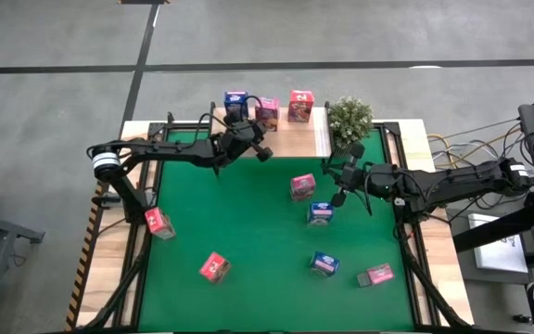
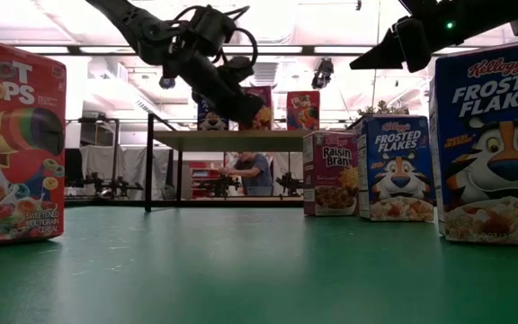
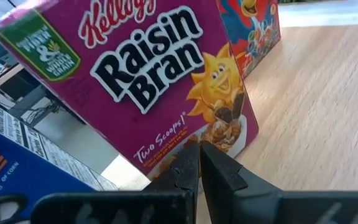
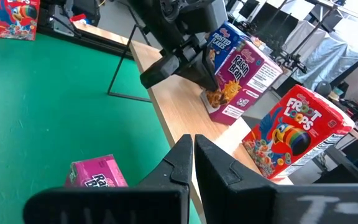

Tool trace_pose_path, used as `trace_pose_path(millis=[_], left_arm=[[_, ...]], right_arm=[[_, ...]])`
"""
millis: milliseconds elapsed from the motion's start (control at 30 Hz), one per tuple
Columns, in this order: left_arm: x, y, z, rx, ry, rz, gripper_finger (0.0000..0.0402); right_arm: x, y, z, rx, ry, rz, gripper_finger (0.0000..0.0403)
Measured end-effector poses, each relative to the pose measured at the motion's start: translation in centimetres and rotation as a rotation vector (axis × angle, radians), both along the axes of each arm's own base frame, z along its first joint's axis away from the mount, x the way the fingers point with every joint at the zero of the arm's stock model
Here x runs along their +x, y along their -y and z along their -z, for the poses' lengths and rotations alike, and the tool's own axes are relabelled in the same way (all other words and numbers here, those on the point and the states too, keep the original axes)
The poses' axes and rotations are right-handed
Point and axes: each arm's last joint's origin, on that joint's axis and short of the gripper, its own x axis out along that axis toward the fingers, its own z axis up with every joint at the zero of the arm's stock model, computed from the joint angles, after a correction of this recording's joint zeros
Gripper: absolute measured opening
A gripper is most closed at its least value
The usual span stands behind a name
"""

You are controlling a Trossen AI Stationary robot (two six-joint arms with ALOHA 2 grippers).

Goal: Stack cereal on shelf
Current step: Put the bottom left violet cereal box on the shelf

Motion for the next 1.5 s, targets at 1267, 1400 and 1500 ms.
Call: trace_pose_path(millis=[1267,1400,1500], left_arm=[[1.1,-0.7,0.6,-0.016,0.134,0.050,0.0000],[1.1,-0.8,0.6,-0.016,0.135,0.047,0.0000],[1.1,-0.8,0.6,-0.013,0.141,0.047,0.0000]], right_arm=[[0.0,0.0,0.0,-0.001,-0.003,0.001,0.0009],[0.0,0.0,0.0,-0.001,-0.003,0.002,0.0009],[0.0,0.0,0.0,-0.001,-0.003,0.001,0.0009]])
